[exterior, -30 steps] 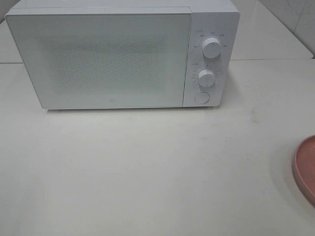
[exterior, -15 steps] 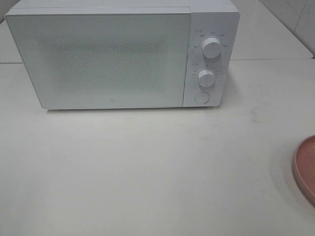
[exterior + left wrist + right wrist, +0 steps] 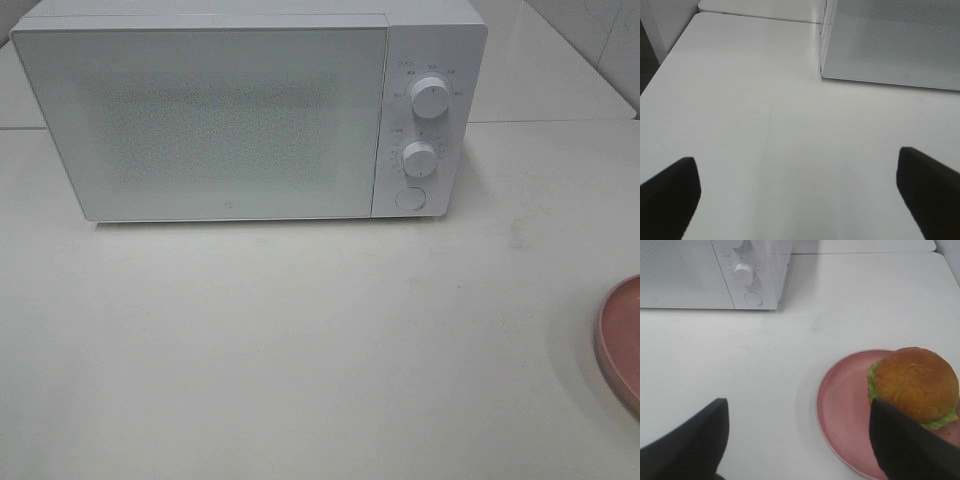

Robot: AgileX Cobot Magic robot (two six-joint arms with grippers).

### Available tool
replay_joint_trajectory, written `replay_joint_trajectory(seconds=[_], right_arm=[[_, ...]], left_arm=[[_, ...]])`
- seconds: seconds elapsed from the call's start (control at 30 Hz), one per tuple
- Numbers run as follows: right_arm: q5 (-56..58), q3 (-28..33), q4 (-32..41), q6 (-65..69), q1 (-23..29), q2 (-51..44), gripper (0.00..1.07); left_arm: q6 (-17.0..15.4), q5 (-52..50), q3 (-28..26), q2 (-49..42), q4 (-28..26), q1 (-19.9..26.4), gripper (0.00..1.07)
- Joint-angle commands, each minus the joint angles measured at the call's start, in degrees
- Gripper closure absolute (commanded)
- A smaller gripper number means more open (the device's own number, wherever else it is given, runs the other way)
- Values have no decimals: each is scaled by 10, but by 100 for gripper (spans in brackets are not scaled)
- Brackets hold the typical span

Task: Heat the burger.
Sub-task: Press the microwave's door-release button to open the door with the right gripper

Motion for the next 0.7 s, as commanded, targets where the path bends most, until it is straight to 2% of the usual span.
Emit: replay_joint_trajectory(seconds=[0.03,0.7], right_arm=[[-21,-5,1,1,-3,23,32],[-195,-5,1,1,-3,211,32]], left_arm=[[0,-5,1,-14,2,-3,6],[0,-5,1,-14,2,-3,6]])
